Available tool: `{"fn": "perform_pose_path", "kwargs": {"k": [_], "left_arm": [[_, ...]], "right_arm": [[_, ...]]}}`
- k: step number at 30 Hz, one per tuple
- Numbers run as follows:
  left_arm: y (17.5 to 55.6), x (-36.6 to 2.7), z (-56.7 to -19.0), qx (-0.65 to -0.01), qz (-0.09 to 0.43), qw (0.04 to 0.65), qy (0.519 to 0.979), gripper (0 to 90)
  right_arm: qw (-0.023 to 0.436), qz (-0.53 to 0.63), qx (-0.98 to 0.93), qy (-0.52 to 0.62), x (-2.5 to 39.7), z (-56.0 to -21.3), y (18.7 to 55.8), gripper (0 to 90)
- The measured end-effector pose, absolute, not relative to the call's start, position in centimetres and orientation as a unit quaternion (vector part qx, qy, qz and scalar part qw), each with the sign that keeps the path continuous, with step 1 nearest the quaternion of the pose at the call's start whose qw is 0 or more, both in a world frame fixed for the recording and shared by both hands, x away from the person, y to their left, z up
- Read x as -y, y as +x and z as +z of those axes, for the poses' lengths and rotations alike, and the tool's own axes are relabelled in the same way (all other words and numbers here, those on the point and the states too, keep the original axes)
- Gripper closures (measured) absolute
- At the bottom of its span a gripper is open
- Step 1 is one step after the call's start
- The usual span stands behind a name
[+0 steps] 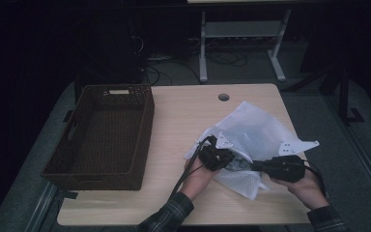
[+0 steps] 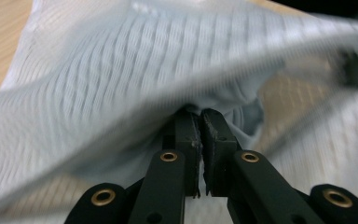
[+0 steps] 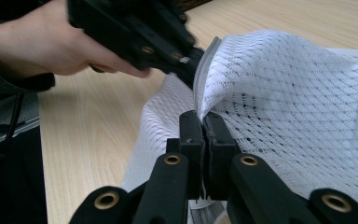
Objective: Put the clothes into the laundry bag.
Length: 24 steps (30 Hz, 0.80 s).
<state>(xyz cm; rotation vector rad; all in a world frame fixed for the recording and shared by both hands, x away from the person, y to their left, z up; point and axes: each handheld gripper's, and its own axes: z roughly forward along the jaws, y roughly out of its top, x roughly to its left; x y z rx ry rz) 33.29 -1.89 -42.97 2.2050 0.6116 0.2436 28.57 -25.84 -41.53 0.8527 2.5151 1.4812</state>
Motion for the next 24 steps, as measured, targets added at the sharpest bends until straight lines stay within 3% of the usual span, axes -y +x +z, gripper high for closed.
{"fn": "perform_pose_path", "kwargs": {"k": [11,18,24], "left_arm": [[34.6,4.0,-45.4,-0.248,0.081,0.401,0.878,83.2],[33.3,1.7,-43.7,-0.240,0.076,0.397,0.883,51.9],[32.7,-2.9,-42.1,-0.254,0.091,0.399,0.876,46.3]], "right_arm": [[0.054,0.490,-0.823,0.281,26.5,-41.3,28.5,87.4],[0.053,0.491,-0.822,0.284,26.7,-41.4,28.6,87.4],[0.053,0.488,-0.823,0.286,26.7,-41.6,28.8,87.4]]}}
